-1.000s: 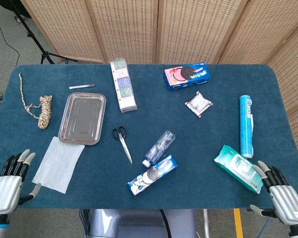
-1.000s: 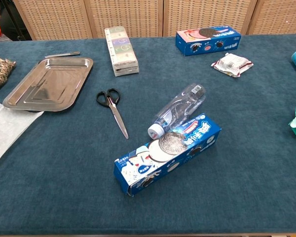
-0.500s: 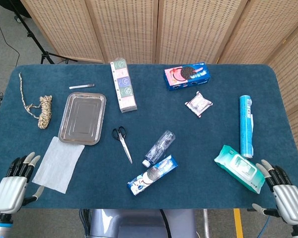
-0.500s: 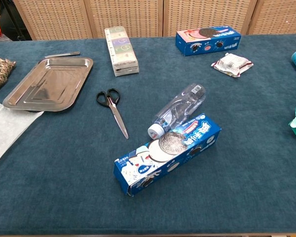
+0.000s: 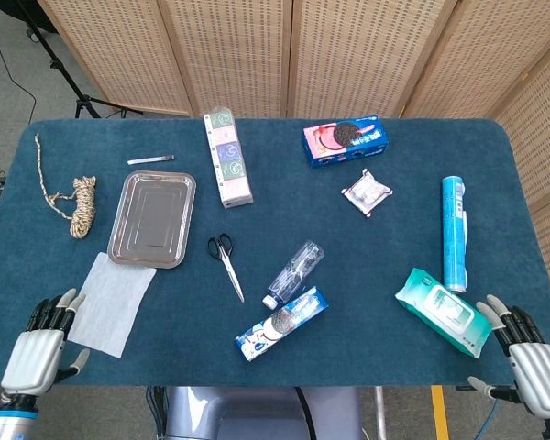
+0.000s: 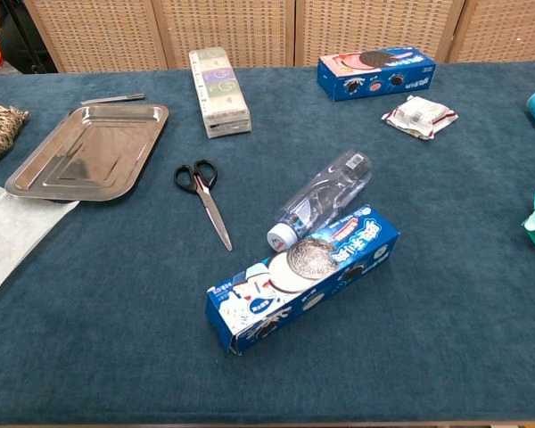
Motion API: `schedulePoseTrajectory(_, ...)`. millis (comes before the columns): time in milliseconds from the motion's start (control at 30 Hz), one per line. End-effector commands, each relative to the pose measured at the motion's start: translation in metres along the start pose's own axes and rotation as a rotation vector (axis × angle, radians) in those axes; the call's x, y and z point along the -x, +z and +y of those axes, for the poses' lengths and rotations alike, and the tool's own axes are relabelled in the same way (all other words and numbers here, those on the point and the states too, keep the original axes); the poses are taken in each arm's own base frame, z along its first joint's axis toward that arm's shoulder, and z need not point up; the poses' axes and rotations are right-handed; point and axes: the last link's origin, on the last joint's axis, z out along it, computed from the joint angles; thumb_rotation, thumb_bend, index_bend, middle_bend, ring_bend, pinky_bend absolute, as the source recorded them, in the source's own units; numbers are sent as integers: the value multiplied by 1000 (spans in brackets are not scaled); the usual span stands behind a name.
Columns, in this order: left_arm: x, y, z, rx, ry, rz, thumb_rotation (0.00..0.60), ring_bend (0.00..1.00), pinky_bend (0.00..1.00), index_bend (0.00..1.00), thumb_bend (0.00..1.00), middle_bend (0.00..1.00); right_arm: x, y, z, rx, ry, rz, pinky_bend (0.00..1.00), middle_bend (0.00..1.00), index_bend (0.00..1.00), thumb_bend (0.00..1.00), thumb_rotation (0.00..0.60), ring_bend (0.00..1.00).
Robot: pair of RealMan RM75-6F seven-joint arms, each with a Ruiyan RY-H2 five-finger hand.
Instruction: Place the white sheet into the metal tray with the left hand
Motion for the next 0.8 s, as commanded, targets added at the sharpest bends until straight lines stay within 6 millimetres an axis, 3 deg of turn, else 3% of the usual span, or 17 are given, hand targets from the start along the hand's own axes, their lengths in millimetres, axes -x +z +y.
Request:
schedulePoseTrajectory(33,11,1,4,0,5,-26,565,0,0,67,308,0,-1,-1,1,0,3,4,0,0,0,0,600,0)
schedulePoseTrajectory(333,35,4,16,37,29,-63,567,0,0,83,314,0,-3,-2,1,-3,10,11,0,0,0,0,600,0)
schedulePoseTrajectory(800,48,4,26,64,44,-92,567,0,0,105,318,0,-5,-3,2,-4,17,18,0,0,0,0,600,0)
